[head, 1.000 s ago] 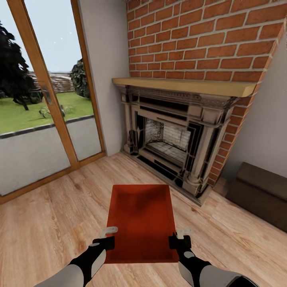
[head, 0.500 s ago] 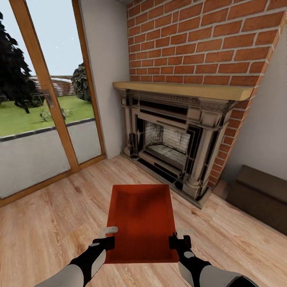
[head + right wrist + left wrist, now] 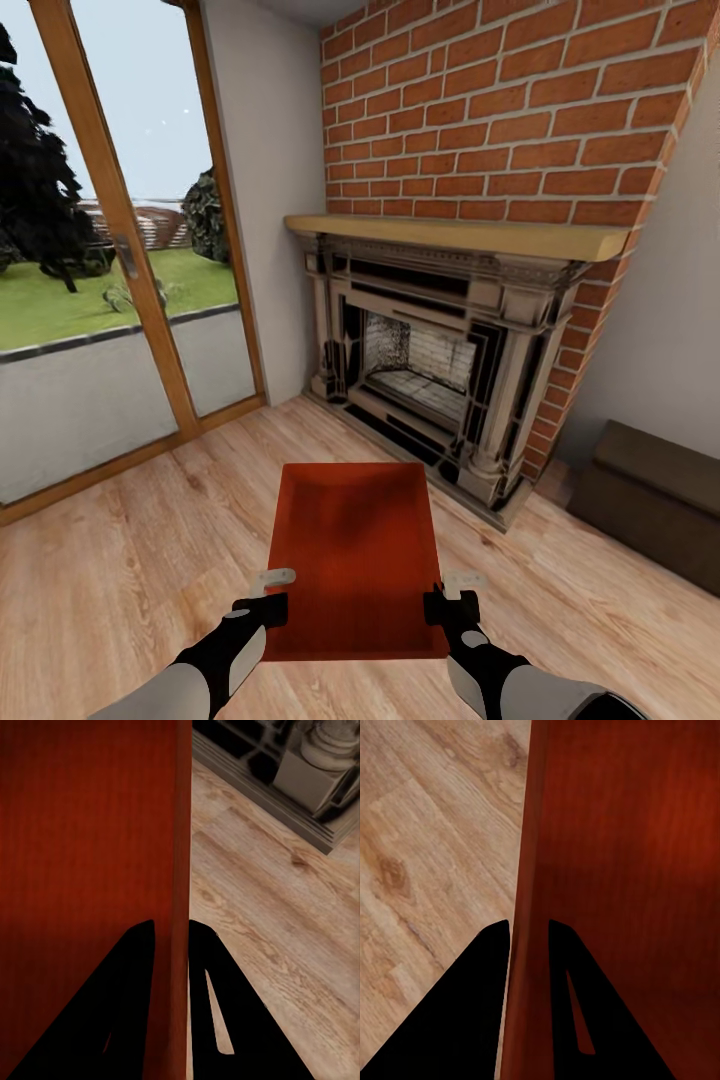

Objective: Move the two storage containers from the living room to the garage. In the garage, place one container on the floor and stack the other container on top of it (either order is fine).

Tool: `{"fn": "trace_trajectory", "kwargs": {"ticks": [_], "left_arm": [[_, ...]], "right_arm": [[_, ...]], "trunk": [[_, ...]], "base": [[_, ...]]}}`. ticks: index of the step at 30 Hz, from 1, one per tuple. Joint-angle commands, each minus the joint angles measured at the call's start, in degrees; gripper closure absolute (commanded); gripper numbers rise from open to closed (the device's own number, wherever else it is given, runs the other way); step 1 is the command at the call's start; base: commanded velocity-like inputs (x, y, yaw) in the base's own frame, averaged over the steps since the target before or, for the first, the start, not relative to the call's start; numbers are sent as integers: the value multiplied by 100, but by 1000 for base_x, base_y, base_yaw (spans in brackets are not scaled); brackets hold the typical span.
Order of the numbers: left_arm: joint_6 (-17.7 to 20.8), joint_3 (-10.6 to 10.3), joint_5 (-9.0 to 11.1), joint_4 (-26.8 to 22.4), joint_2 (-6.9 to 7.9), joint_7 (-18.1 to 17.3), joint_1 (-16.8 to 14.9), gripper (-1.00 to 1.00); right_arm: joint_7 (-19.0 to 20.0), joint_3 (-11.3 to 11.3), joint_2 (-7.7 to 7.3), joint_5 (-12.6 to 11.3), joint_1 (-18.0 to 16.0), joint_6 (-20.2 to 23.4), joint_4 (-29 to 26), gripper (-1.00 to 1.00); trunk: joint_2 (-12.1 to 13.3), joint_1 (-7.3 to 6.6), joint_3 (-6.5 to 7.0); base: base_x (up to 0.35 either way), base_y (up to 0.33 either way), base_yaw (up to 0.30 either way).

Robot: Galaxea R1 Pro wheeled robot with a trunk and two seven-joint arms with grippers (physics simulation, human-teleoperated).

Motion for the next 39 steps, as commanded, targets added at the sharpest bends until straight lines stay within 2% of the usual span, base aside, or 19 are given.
{"fn": "trace_trajectory", "kwargs": {"ticks": [1,11,39], "left_arm": [[31,162,-45,-19,-2,77,0,100],[31,162,-45,-19,-2,76,0,100],[31,162,-45,-10,-2,72,0,100]], "right_arm": [[1,-274,5,48,-5,6,-10,100],[1,-277,5,48,-5,6,-10,100],[1,-277,4,39,-5,10,-10,100]], "trunk": [[-4,0,3],[-4,0,95],[1119,-615,620]], "base": [[0,0,0],[0,0,0],[0,0,0]]}}
